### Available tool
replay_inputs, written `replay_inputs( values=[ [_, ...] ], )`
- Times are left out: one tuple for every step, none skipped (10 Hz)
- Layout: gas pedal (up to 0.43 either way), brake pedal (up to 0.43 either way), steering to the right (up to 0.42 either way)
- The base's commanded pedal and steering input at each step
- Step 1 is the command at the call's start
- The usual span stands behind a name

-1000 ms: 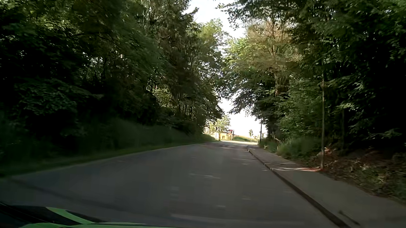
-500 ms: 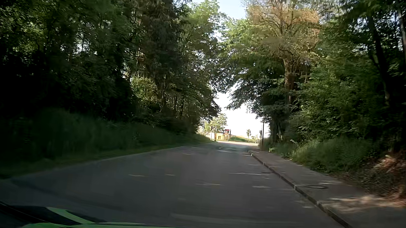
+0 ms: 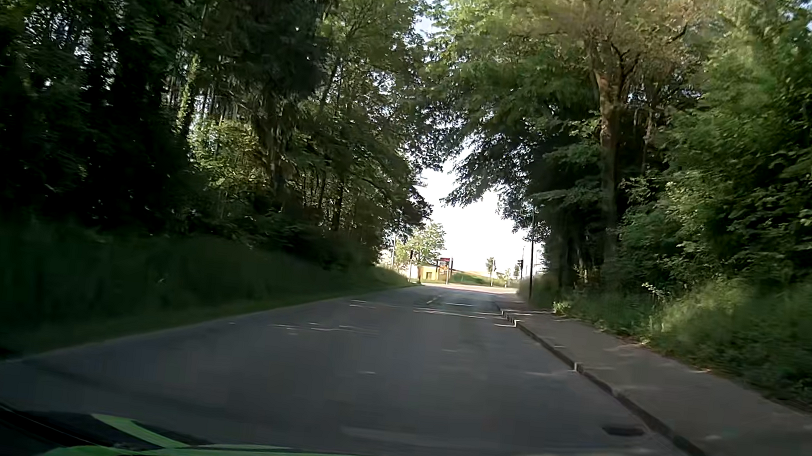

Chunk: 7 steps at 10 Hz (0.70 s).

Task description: Follow the waypoints while adhering to traffic rules and regulations

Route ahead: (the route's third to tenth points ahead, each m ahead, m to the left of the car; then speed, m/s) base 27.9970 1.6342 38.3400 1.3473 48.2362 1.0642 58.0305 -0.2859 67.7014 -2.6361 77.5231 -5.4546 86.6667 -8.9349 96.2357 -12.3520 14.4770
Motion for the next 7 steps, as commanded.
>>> replay_inputs(
  values=[
    [0.157,0.0,0.009],
    [0.177,0.0,0.009],
    [0.189,0.0,0.009],
    [0.189,0.0,0.009],
    [0.189,0.0,0.009],
    [0.138,0.0,0.009],
    [0.047,0.0,0.009]
  ],
)
